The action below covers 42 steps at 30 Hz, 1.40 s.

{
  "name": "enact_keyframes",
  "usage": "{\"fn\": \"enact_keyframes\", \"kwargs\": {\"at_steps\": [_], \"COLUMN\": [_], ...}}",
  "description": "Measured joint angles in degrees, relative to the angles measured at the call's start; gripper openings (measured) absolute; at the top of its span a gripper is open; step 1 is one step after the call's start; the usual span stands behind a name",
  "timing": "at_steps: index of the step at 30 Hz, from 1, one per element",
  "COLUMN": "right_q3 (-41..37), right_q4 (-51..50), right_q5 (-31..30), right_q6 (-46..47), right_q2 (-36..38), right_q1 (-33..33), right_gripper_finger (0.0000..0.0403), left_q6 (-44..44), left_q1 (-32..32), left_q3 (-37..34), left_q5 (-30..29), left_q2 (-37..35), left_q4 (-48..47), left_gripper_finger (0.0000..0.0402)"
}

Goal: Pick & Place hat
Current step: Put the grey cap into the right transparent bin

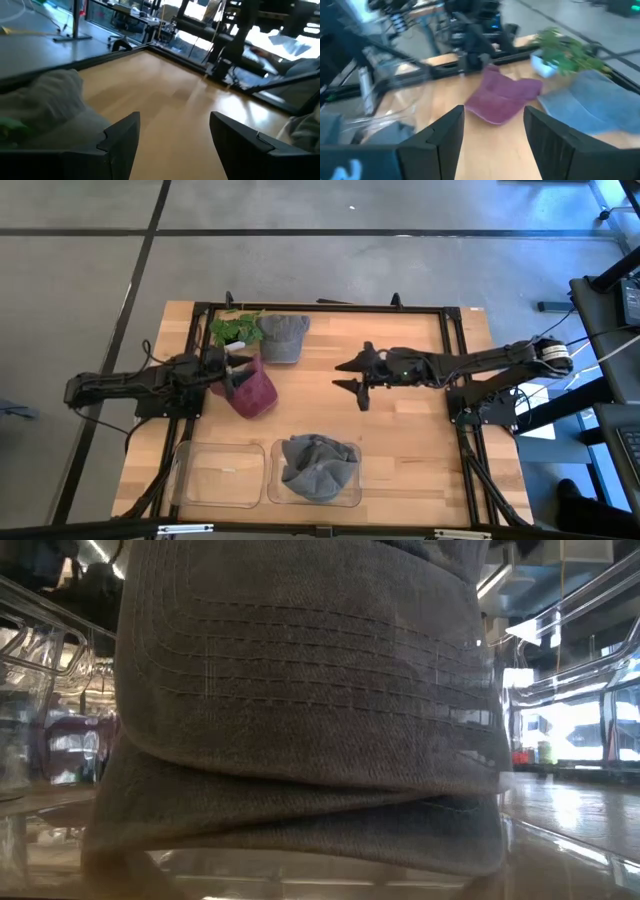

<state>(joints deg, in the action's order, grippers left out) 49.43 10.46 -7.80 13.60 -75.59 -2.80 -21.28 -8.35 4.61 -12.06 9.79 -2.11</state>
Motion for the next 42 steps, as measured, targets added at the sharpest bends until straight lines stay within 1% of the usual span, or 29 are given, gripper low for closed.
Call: {"fn": "enact_keyframes", "kwargs": {"at_steps": [4, 7, 11, 16, 21, 28, 31, 36, 42], "right_q3": [-4.2, -5.3, -5.3, -5.3, -5.3, -5.3, -5.2, -5.2, -5.2], "right_q4": [3.3, 3.8, 4.0, 4.0, 4.0, 3.9, 3.9, 3.8, 3.5], "right_q5": [-4.0, -6.4, -6.7, -6.7, -6.7, -6.6, -6.6, -6.6, -6.6], "right_q6": [2.7, 2.6, 1.1, 1.2, 0.7, -0.7, -1.6, -3.1, -3.4], "right_q2": [1.5, 1.7, 1.7, 1.7, 1.7, 1.7, 1.7, 1.7, 1.7], "right_q1": [0.8, 1.2, 2.0, 3.6, 4.5, 5.7, 5.9, 5.9, 5.9], "right_gripper_finger": [0.0207, 0.0207, 0.0207, 0.0207, 0.0207, 0.0207, 0.0207, 0.0207, 0.0207], "left_q6": [7.9, 14.5, 22.7, 28.1, 31.3, 35.6, 35.6, 35.6, 35.6], "left_q1": [0.0, 0.0, 0.0, 0.0, 0.0, -0.1, -0.7, -1.7, -3.6], "left_q3": [4.5, 8.8, 13.8, 18.5, 21.5, 24.3, 25.4, 28.2, 31.0], "left_q5": [-1.6, -4.3, -6.6, -7.5, -8.3, -14.2, -15.3, -21.3, -21.9], "left_q2": [6.6, 13.2, 24.0, 38.9, 51.3, 64.4, 69.1, 75.7, 81.3], "left_q4": [0.2, 0.2, 0.2, 0.1, 0.4, 1.0, 1.1, 1.8, 2.0], "left_gripper_finger": [0.0235, 0.0235, 0.0235, 0.0235, 0.0235, 0.0235, 0.0235, 0.0235, 0.0235]}}
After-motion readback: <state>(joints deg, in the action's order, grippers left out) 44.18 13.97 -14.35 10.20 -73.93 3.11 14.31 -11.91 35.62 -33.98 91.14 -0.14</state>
